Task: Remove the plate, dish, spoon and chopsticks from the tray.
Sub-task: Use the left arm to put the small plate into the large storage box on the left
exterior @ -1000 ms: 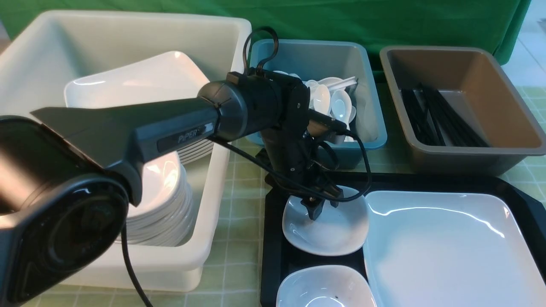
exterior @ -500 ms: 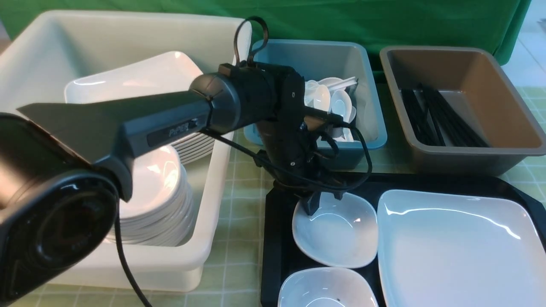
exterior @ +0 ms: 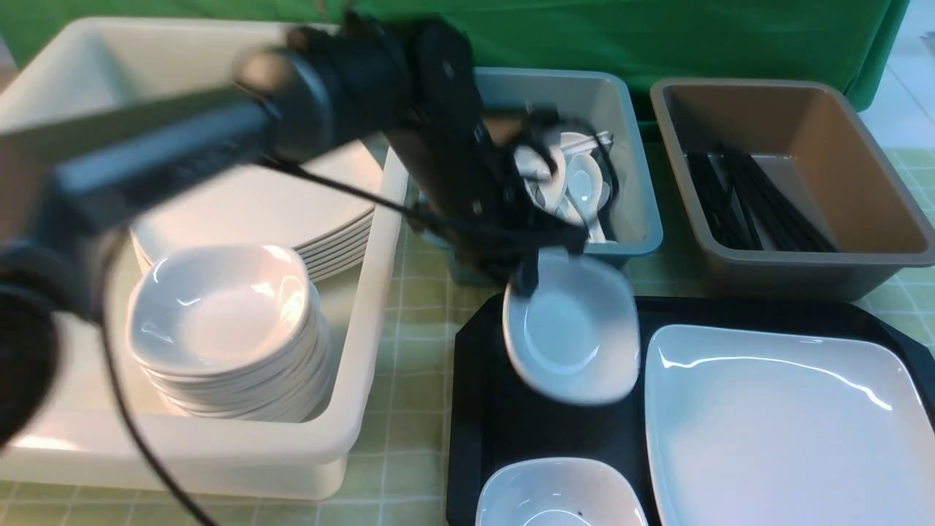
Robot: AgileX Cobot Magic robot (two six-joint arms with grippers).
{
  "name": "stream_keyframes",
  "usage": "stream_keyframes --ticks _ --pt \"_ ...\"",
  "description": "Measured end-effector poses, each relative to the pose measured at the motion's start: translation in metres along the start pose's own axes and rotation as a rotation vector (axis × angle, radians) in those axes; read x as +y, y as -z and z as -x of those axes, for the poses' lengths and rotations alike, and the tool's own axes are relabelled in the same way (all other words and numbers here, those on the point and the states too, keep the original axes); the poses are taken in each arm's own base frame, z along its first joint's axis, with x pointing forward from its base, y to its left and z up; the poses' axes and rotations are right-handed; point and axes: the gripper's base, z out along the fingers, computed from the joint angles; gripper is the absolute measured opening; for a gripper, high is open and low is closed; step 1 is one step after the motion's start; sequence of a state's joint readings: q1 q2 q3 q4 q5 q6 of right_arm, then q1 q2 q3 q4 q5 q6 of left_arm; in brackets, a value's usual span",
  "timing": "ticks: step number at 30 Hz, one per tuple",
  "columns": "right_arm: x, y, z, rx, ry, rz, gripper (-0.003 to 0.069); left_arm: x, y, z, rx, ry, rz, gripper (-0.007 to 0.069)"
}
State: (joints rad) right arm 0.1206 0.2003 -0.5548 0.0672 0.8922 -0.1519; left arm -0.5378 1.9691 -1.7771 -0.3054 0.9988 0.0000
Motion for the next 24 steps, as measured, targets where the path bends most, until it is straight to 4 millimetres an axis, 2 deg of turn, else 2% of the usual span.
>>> stream_keyframes --ticks 1,4,5,8,9,10,11,12,14,16,19,24 --pt "0.000 0.000 0.000 0.000 0.000 0.000 0.0128 0.000 0.011 0.002 -0.028 0.014 -0.017 0.0011" --pt "0.000 0.000 0.000 -0.001 0.000 0.000 0.0134 0.006 0.082 0.008 -0.190 0.065 -0.060 0.0011" --pt "0.000 0.000 0.000 -0.001 0.000 0.000 0.0135 0.008 0.091 0.007 -0.209 0.070 -0.059 0.0011" --pt "0.000 0.000 0.000 0.000 0.000 0.000 0.0136 0.028 0.147 0.000 -0.299 0.074 -0.014 0.0011" --pt "0.000 0.000 0.000 0.000 0.000 0.000 0.0136 0.041 0.169 -0.009 -0.287 0.055 0.017 0.0011" --pt "0.000 0.000 0.000 0.000 0.000 0.000 0.0136 0.043 0.172 -0.010 -0.294 0.060 0.021 0.0011" --pt "0.000 0.000 0.000 -0.002 0.000 0.000 0.0136 0.058 0.188 -0.020 -0.272 0.049 0.057 0.0011" --pt "0.000 0.000 0.000 -0.003 0.000 0.000 0.0136 0.062 0.192 -0.023 -0.264 0.045 0.068 0.0011" --pt "0.000 0.000 0.001 -0.007 0.001 0.000 0.0136 0.089 0.207 -0.041 -0.254 0.093 0.121 0.0011" --pt "0.000 0.000 0.001 -0.014 0.004 -0.002 0.0136 0.109 0.210 -0.057 -0.232 0.143 0.154 0.0011" --pt "0.000 0.000 0.002 -0.020 0.004 -0.003 0.0137 0.135 0.201 -0.080 -0.160 0.136 0.189 0.0011" --pt "0.000 0.000 0.003 -0.031 0.004 -0.004 0.0142 0.147 0.176 -0.101 -0.040 0.039 0.167 0.0011"
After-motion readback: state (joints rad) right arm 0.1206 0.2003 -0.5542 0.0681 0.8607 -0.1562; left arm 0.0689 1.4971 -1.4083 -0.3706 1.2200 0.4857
